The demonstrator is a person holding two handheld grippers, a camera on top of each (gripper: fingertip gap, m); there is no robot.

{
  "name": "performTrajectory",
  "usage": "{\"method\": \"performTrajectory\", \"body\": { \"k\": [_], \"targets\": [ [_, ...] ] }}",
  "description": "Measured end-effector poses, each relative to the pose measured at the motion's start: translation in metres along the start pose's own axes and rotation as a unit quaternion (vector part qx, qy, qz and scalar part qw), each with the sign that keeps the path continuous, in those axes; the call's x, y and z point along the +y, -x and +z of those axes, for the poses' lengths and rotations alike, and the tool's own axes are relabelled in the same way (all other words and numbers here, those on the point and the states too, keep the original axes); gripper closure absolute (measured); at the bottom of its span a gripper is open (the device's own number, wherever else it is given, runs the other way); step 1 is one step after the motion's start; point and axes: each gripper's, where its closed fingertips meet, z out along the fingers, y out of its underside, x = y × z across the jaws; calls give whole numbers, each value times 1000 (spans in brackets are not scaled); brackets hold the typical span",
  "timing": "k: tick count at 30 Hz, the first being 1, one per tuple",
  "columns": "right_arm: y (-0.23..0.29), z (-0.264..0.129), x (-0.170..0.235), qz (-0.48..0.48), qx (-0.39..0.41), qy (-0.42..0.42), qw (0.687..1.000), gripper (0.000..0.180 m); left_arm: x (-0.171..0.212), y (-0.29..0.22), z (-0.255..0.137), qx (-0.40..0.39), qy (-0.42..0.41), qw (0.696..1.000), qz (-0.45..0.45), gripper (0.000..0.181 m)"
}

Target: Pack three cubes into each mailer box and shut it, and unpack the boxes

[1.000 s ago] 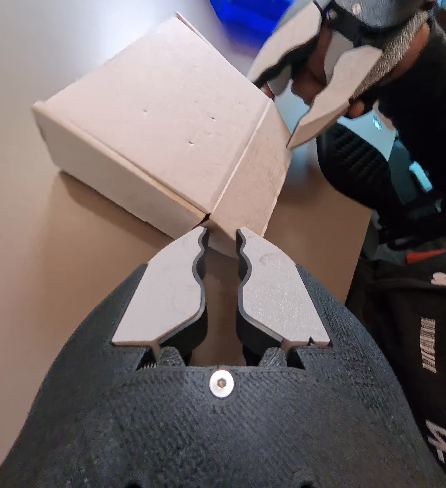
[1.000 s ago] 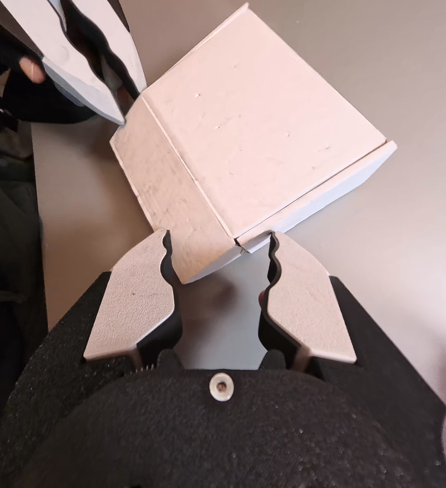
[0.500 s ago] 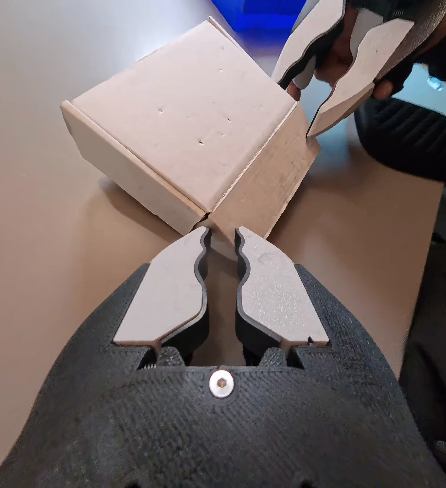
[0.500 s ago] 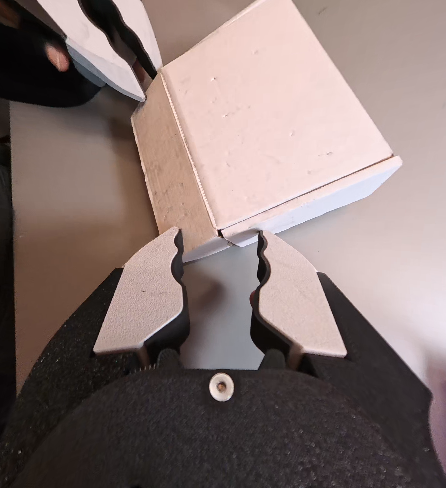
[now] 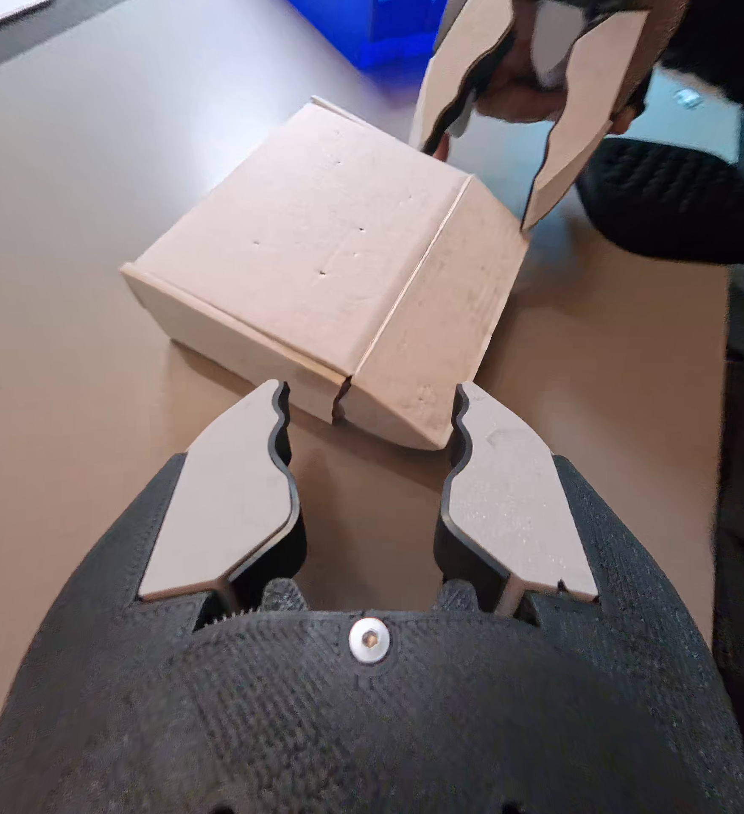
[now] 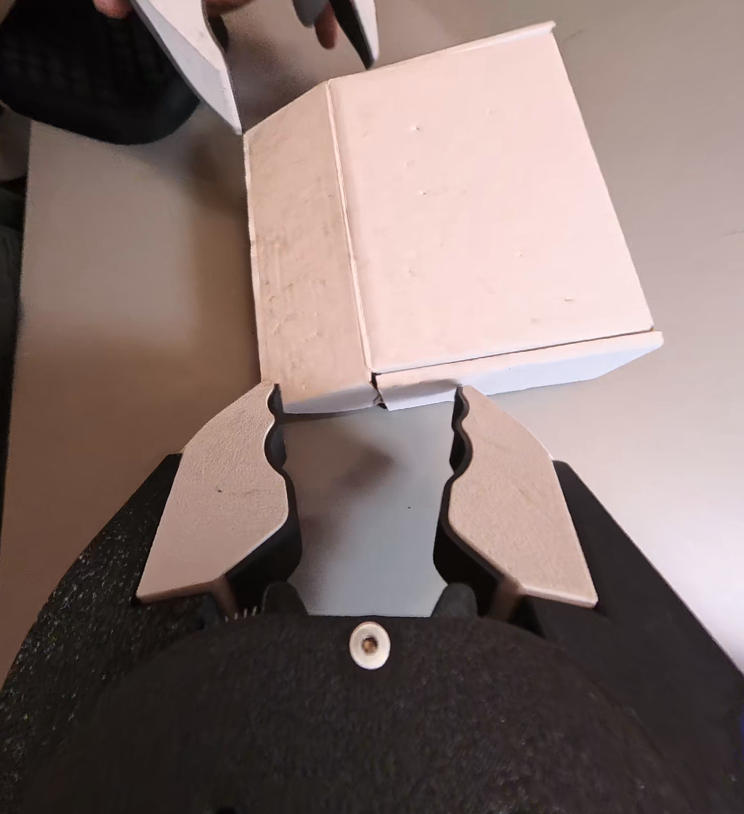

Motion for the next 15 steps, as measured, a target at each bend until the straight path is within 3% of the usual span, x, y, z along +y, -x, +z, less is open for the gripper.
{"method": "performTrajectory", "body": {
  "k": [1, 7, 10, 12, 15],
  "targets": [
    [-1, 1, 0, 3, -15, -1, 1000, 106, -1, 1, 3, 20, -1, 1000, -8, 111],
    [-8, 2, 0, 9, -47, -15, 999, 110, 0, 9, 6, 59, -5, 998, 8, 128],
    [-10, 3, 0, -2, -33, -20, 999, 111, 2, 10, 7, 55, -17, 998, 34, 131],
    [-18, 4, 2, -30, 9, -13, 999, 127, 4, 12, 8, 43, -22, 998, 51, 140],
    [-19, 5, 3, -41, 32, -5, 999, 127, 4, 12, 8, 37, -31, 997, 53, 141]
  ]
}}
